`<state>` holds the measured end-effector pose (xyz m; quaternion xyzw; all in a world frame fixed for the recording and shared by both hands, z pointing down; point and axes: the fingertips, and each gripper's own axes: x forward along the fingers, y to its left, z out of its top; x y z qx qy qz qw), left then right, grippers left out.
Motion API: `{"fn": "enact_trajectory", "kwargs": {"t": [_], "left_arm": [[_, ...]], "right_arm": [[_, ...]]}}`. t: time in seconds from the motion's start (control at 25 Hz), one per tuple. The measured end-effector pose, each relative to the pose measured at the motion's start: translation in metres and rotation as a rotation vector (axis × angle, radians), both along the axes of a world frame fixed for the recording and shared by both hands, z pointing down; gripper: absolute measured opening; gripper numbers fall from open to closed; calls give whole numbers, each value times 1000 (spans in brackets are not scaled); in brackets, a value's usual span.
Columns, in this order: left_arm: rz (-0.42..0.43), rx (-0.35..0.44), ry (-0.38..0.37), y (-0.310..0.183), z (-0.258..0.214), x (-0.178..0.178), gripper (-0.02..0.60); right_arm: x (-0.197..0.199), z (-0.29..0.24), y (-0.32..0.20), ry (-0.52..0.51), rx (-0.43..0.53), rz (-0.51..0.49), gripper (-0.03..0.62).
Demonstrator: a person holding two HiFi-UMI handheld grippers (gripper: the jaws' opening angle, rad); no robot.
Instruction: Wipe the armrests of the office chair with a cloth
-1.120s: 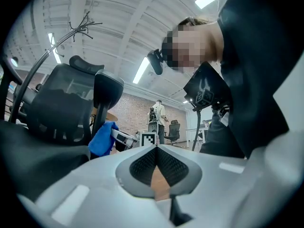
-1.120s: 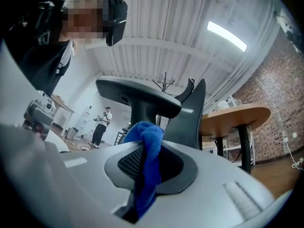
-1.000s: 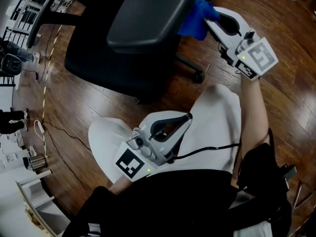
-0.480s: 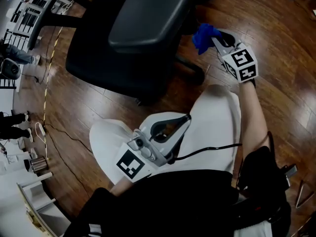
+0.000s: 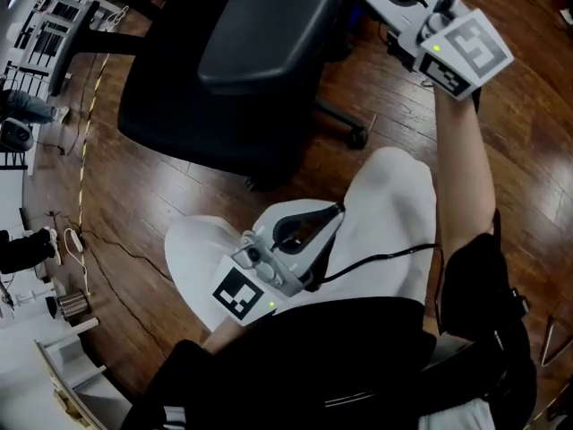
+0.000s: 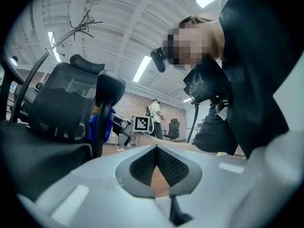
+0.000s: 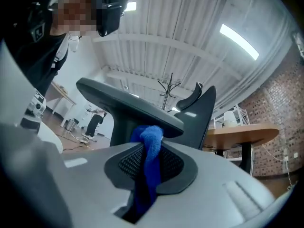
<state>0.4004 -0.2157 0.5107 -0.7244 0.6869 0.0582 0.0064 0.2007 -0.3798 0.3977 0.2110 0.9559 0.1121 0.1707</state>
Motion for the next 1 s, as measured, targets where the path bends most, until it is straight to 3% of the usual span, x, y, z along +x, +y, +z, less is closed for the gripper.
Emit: {"fn": "enact_trajectory", "kwargs": {"t": [0.2, 0.44, 0.56, 0.68, 0.8, 0.88, 1.0], "left_arm": [[-1, 11, 16, -1, 0, -4, 5], [0, 10, 30, -1, 3, -2, 5], [12, -5, 37, 3, 10, 1, 5], [26, -9, 27, 4, 17, 2, 5], [42, -4, 1, -8, 14, 7, 5], [57, 23, -5, -9, 4, 9, 5], [75, 58, -16, 6, -11, -2, 5]], "right_arm": [[-9, 59, -14, 130, 13, 10, 46], [-10, 167, -31, 336, -48, 63, 46], [-6, 200, -27, 388, -77, 74, 46], [0, 213, -13, 411, -60, 60, 48], [23, 209, 14, 431, 33, -8, 48], [46, 195, 41, 413, 69, -45, 48], [74, 158, 89, 333, 31, -86, 48]]}}
